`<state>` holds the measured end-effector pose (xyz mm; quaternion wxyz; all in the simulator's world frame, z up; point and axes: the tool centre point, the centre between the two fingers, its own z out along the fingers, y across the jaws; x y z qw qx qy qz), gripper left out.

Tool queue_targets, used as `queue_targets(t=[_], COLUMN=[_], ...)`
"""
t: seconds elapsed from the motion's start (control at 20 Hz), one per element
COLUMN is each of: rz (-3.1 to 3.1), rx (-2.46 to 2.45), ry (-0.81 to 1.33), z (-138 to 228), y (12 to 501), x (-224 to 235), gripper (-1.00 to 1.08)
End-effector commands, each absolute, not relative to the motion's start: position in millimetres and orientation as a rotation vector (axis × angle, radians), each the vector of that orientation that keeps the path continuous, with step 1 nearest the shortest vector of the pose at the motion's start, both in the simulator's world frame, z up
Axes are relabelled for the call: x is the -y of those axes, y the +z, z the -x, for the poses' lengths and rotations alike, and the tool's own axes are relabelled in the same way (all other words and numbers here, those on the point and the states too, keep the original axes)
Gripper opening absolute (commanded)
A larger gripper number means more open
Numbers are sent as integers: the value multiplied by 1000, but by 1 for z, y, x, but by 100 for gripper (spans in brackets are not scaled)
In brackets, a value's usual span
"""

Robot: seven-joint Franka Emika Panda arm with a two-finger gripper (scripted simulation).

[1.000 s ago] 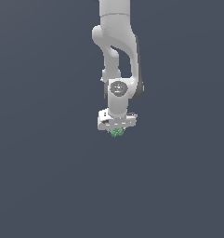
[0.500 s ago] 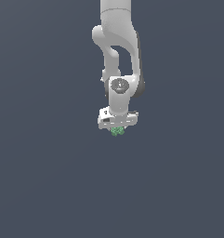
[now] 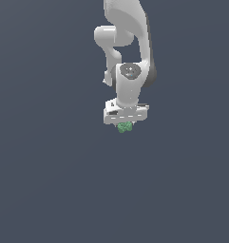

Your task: Pick up the object and move it to a goal position.

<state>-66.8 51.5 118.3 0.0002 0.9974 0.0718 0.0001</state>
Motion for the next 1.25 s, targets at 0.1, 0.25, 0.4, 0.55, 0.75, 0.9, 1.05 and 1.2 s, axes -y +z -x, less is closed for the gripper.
queue_targets(t=[0.1, 0.25, 0.4, 0.55, 0.75, 0.9, 1.05, 1.2], rz=[-3133, -3133, -3133, -3133, -3133, -3133, -3133, -3133], rx=[-226, -226, -226, -226, -227, -227, -227, -227], ry=[1, 1, 1, 1, 0, 0, 0, 0], z=[64, 62, 59, 57, 54, 52, 51, 50], y=[165, 196, 224, 248, 271, 282, 289, 292], x=[-66, -76, -85, -92, -100, -104, -106, -107], gripper=[-100, -100, -100, -100, -100, -100, -100, -100])
